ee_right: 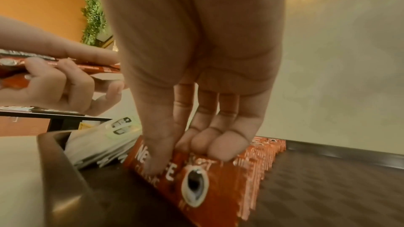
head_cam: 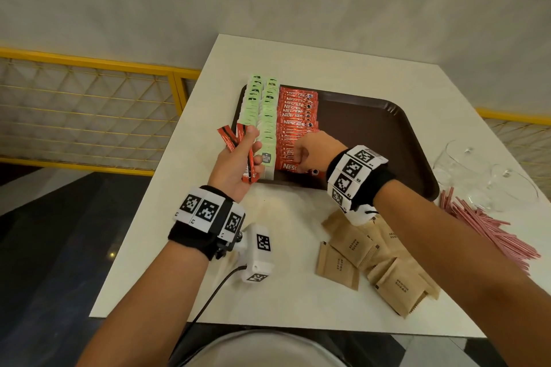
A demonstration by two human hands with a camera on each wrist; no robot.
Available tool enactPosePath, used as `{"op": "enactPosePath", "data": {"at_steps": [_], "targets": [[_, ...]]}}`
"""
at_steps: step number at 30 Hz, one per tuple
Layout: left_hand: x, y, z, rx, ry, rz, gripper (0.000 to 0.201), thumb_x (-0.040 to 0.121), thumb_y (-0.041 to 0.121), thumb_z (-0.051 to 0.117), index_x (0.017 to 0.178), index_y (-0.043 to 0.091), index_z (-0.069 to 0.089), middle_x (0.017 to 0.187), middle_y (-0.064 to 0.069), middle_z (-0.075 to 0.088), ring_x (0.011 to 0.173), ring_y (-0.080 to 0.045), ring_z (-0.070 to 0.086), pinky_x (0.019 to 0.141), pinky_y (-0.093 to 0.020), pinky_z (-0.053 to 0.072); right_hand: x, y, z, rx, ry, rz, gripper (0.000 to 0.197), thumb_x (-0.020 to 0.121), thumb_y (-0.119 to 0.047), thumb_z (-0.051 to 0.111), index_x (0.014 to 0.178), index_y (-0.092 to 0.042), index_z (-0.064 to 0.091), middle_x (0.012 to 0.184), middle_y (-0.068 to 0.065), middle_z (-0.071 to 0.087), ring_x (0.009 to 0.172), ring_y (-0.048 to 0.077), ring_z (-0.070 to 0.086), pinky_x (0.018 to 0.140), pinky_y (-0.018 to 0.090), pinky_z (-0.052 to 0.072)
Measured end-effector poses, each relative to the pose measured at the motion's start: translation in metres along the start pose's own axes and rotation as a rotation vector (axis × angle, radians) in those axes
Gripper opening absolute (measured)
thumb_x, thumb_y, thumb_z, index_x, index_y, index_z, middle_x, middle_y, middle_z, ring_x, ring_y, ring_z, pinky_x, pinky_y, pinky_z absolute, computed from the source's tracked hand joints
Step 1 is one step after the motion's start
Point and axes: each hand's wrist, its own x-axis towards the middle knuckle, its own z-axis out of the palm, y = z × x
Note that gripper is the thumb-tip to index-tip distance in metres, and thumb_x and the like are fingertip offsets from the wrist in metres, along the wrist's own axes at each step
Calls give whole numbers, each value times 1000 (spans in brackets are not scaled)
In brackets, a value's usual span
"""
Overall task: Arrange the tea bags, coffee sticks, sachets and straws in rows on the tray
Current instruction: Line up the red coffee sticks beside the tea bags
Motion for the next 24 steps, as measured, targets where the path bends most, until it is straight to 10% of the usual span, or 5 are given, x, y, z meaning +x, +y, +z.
{"op": "enactPosePath", "data": {"at_steps": [24], "targets": [[-6, 6, 5, 12, -98, -58, 27, 96, 40, 44, 95, 21, 64, 64, 5, 50, 45, -5, 49, 44, -18, 41, 0, -5, 3, 77, 190, -184, 14, 84, -19, 67, 92, -9, 60, 83, -5, 53, 75, 10, 48, 66, 20, 35]]}}
